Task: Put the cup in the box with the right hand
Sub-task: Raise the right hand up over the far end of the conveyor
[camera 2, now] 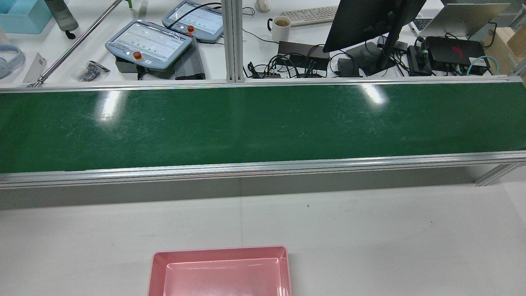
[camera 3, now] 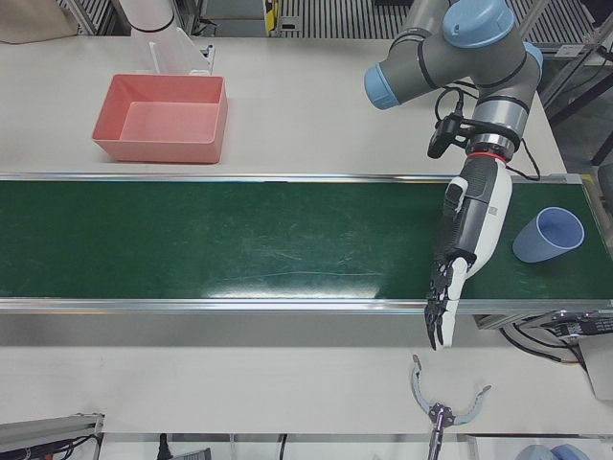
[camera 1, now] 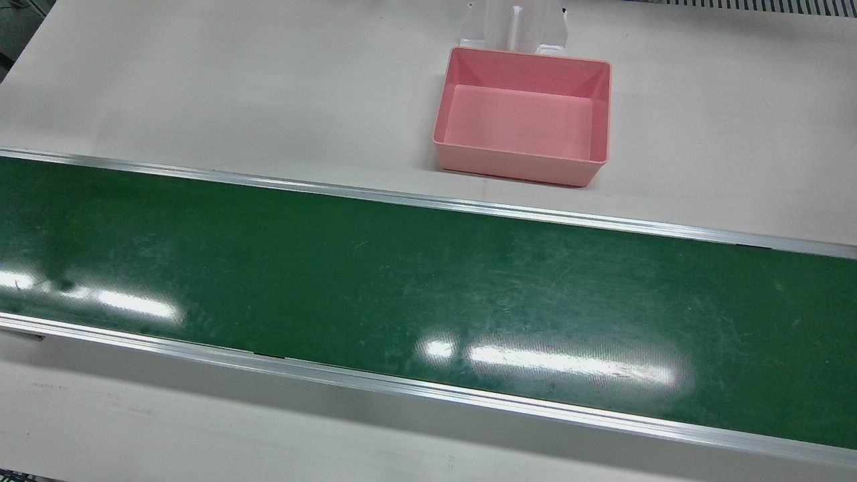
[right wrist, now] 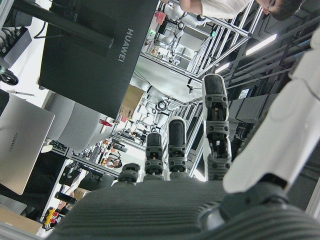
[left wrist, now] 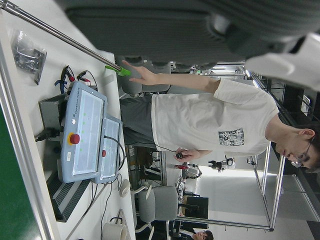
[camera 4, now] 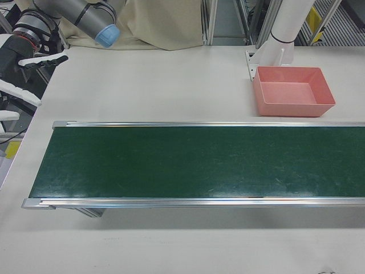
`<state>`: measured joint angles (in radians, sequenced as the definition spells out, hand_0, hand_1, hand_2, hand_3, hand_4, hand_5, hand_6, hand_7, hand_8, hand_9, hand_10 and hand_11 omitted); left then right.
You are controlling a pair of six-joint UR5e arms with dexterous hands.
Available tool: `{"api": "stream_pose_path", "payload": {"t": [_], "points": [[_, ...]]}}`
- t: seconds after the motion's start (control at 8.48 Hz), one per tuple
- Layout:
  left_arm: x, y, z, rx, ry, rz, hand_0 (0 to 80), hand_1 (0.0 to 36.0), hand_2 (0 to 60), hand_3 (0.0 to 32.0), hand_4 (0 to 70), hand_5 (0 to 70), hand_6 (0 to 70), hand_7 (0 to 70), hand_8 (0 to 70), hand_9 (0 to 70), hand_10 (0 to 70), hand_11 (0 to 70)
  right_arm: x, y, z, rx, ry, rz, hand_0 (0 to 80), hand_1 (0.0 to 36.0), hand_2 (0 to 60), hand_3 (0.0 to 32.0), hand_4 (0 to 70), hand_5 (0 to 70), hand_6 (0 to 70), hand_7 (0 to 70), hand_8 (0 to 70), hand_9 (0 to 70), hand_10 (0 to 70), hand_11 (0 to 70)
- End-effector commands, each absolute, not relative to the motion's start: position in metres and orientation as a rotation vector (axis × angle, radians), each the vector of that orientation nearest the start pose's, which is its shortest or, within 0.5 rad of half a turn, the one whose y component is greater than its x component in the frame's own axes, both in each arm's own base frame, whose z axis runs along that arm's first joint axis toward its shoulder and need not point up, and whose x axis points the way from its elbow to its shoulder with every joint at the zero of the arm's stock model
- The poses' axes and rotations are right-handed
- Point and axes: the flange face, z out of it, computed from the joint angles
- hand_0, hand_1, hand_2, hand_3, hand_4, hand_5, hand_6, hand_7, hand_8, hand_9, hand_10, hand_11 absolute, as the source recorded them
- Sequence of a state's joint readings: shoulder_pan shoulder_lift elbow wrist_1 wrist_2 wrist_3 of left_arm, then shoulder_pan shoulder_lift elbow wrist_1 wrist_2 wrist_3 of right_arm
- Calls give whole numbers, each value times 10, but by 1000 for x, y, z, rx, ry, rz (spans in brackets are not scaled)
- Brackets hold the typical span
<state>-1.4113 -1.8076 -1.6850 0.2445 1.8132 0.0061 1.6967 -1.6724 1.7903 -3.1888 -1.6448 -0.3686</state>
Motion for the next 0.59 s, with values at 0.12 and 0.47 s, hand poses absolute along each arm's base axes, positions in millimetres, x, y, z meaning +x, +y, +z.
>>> {"api": "stream_pose_path", "payload": {"t": [0.12, 0.47], "points": [[-16, -585, 530, -397, 2102, -1884, 0, 0, 0, 0, 0, 0, 0, 0, 0, 0, 0, 0, 152, -439, 594, -449, 2452, -2292, 489, 0, 0, 0, 613, 16, 137, 638, 104, 235, 38, 55], [-17, -585, 530, -395, 2103, -1885, 0, 0, 0, 0, 0, 0, 0, 0, 0, 0, 0, 0, 87, -458, 573, -278, 2435, -2235, 503, 0, 0, 0, 656, 19, 145, 680, 101, 237, 37, 54]]}}
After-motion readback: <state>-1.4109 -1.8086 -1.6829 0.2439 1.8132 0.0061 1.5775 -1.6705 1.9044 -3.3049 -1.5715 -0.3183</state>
